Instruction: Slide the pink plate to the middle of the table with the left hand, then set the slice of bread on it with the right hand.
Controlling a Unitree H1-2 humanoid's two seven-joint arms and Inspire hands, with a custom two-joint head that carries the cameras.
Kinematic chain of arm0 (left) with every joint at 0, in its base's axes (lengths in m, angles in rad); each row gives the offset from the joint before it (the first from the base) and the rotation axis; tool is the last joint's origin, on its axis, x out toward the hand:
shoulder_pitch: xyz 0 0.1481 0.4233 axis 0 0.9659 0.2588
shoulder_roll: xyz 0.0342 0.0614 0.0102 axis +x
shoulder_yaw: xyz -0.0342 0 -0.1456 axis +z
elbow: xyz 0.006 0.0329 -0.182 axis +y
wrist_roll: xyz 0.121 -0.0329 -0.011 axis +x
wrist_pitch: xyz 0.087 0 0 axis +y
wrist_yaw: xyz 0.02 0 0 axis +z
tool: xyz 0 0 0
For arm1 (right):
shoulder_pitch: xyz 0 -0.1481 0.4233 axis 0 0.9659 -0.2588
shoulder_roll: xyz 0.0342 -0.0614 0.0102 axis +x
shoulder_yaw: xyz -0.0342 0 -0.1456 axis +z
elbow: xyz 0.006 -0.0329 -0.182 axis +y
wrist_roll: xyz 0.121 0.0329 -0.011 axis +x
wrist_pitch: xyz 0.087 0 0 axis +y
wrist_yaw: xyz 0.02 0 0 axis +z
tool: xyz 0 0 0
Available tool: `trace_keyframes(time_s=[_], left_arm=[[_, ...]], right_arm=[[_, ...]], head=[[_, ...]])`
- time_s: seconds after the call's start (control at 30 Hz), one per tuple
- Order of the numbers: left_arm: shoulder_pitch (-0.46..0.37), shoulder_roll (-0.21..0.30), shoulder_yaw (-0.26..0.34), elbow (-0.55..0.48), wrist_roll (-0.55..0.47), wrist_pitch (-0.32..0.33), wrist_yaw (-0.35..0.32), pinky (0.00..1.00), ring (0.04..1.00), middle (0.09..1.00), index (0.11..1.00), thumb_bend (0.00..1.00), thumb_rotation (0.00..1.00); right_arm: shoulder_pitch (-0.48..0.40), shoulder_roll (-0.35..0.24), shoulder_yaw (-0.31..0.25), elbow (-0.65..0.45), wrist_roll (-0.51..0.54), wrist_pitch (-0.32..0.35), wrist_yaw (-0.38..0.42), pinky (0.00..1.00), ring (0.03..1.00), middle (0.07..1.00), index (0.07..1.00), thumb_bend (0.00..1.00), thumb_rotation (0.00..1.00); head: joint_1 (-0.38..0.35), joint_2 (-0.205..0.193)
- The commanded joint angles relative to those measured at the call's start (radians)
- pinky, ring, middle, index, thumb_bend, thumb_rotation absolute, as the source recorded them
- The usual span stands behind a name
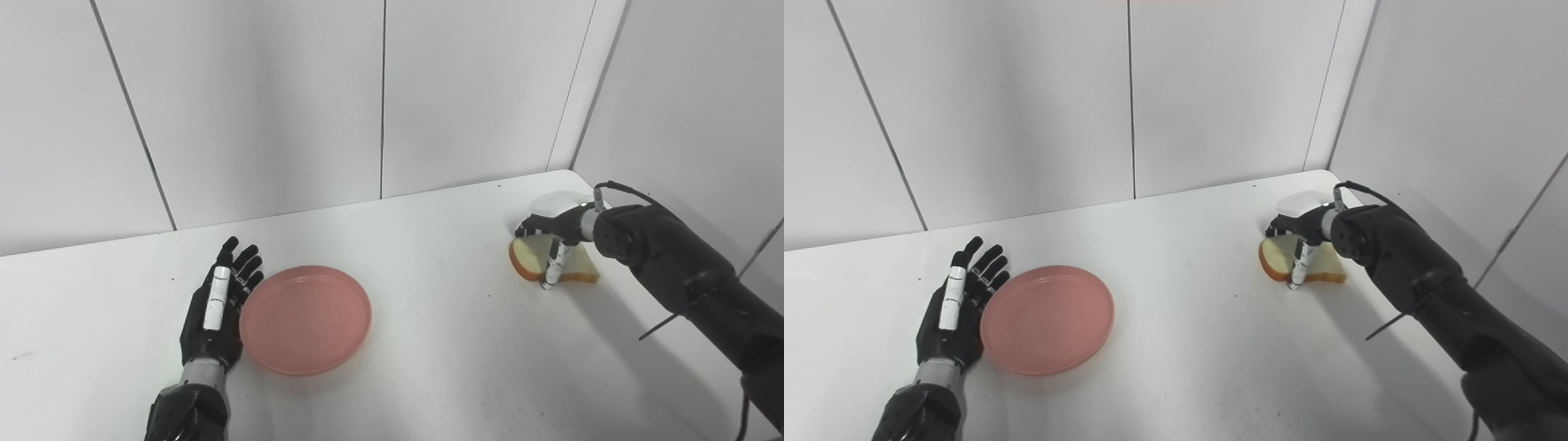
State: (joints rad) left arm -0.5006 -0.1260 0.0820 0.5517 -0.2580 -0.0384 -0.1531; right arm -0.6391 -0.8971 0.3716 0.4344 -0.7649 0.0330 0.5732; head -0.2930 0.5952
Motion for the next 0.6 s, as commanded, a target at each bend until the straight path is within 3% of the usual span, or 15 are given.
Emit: trace_keyframes(time_s=[0.0,0.2,0.33,0.37,0.43,0.57], left_arm=[[0.044,0.001,0.004,0.036,0.007,0.088,0.034,0.92,0.885,0.843,0.873,0.88,0.67],[0.049,0.002,0.0,0.025,0.011,0.096,0.033,0.92,0.896,0.857,0.882,0.91,0.67],[0.051,0.002,-0.002,0.021,0.014,0.096,0.035,0.93,0.898,0.859,0.882,0.91,0.67],[0.052,0.002,-0.003,0.02,0.016,0.095,0.036,0.92,0.897,0.86,0.876,0.9,0.67],[0.052,0.002,-0.004,0.021,0.015,0.095,0.036,0.92,0.894,0.86,0.869,0.9,0.67],[0.053,0.002,-0.005,0.021,0.016,0.096,0.036,0.91,0.891,0.863,0.882,0.89,0.67]], right_arm=[[0.011,-0.007,0.014,0.014,-0.014,0.029,0.037,0.45,0.489,0.551,0.644,0.85,0.25],[0.053,-0.001,0.025,0.026,-0.032,-0.028,-0.076,0.4,0.452,0.52,0.627,0.73,0.31],[0.063,-0.002,0.031,0.027,-0.033,-0.042,-0.11,0.4,0.451,0.519,0.616,0.72,0.32],[0.068,-0.002,0.033,0.027,-0.035,-0.047,-0.122,0.37,0.43,0.503,0.557,0.62,0.24],[0.076,-0.001,0.033,0.027,-0.037,-0.056,-0.146,0.35,0.408,0.484,0.505,0.54,0.18],[0.08,-0.007,0.031,0.008,-0.03,-0.057,-0.154,0.34,0.402,0.478,0.496,0.52,0.17]], head=[[0.0,-0.001],[0.003,0.005],[0.003,0.006],[0.003,0.006],[0.003,0.006],[0.002,0.008]])
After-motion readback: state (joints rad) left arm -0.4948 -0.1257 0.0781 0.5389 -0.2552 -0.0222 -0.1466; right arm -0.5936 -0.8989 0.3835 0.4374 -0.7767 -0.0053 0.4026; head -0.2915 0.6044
